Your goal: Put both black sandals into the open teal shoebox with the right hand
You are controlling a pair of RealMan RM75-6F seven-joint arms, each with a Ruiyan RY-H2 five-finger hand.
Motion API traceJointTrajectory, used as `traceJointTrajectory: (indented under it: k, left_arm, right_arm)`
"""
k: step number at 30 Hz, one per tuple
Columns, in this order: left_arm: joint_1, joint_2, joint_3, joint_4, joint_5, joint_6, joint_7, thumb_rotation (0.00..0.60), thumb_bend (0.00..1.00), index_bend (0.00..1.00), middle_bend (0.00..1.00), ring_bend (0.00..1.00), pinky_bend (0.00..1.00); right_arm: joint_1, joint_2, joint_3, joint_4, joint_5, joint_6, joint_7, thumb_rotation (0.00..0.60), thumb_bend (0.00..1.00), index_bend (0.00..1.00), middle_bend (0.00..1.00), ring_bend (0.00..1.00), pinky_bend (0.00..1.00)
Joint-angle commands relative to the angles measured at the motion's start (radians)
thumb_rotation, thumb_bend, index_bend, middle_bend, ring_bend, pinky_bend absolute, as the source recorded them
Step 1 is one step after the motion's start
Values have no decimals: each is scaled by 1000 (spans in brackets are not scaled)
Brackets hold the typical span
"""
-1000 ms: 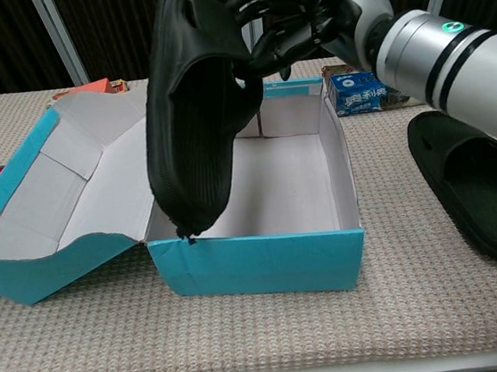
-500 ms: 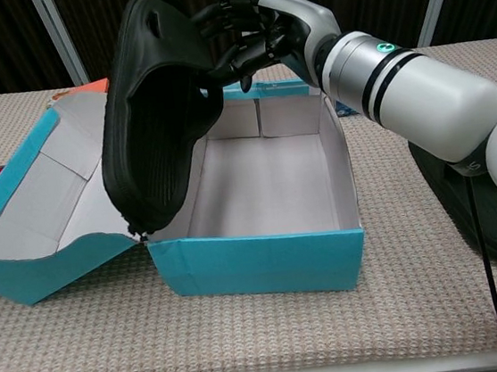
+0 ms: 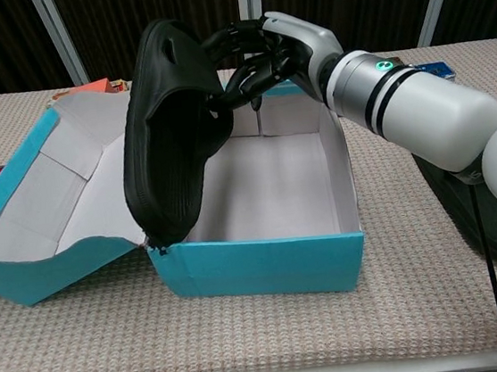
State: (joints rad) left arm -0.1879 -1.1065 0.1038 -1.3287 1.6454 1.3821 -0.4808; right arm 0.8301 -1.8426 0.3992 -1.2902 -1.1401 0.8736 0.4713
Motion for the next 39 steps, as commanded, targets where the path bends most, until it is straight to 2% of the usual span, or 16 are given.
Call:
traceJointTrajectory:
  k: [1,12,21,26,39]
  left_arm:
    - [1,-1,1,1,1,0,-1,600,21,192,229,113,127]
    - [-2,-2,1,-1,2,-5,2,600,22,192,230,113,127]
    - [-4,-9,3,7,3,-12,-4,600,22,192,229,113,127]
    - [-3,-12,2,11,-2,-14,-9,600,21,192,229,113,127]
    - [-2,-17,4,28,-1,-14,-26,600,21,192,229,113,127]
  right_arm:
    - [2,-2,-12,18,2,-5,-27,600,224,585,525,460,649]
    - [15,-2,-24,53,62,-42,-146,600,230,586,522,460,649]
    - [54,3,-44,85,123,-59,-353,600,283,582,517,459,647]
    - [65,-10,-45,92,142,-52,-408,600,285,579,515,459,645]
    - [83,-52,-79,147,77,-9,-495,600,290,579,515,459,645]
